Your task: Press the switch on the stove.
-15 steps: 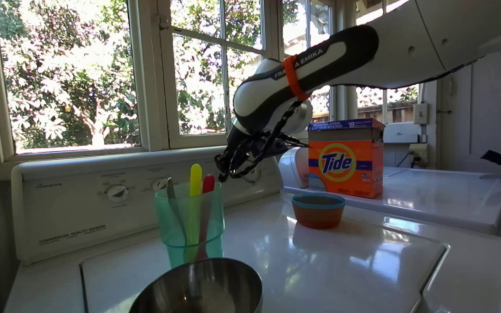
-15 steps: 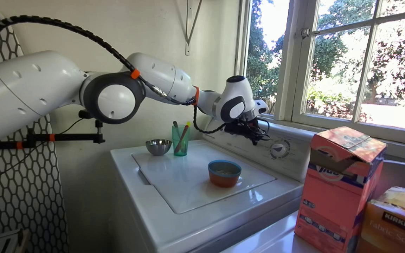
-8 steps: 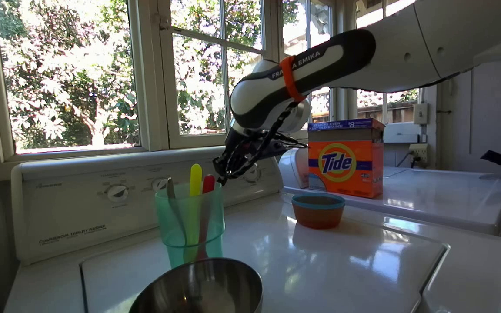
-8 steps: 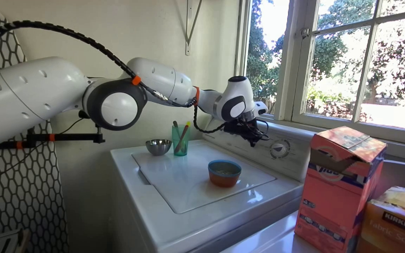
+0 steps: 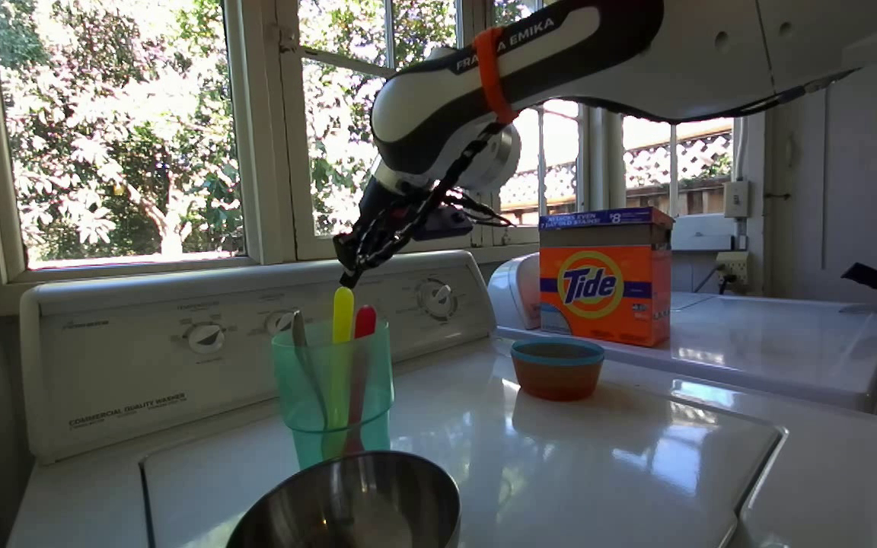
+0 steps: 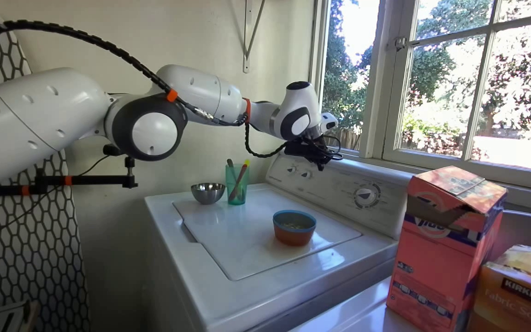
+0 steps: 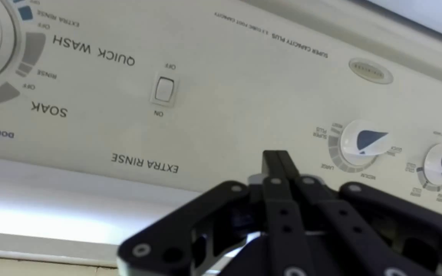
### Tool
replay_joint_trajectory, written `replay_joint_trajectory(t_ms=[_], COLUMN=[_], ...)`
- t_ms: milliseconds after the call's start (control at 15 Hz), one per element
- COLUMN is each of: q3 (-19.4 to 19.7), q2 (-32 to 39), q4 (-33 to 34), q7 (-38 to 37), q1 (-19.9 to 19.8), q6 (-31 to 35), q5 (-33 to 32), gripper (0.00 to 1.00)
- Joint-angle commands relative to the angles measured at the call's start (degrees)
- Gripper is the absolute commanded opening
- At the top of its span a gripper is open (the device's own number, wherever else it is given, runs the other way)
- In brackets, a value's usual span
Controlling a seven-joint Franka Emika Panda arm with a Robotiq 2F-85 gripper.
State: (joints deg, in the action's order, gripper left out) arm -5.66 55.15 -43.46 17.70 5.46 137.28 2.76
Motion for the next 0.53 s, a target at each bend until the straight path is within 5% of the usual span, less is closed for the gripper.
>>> replay_joint_trajectory(t_ms=[0,467], q3=[2.00,8.26], q2=[-1.80,-1.58], q4=[-2.01,-2.87], q7=[-0.24,-2.77], q1=[1.30,4.08], q6=[-0.56,-0.64], q5=[-2.23,-6.80], gripper=[0.00,0.00])
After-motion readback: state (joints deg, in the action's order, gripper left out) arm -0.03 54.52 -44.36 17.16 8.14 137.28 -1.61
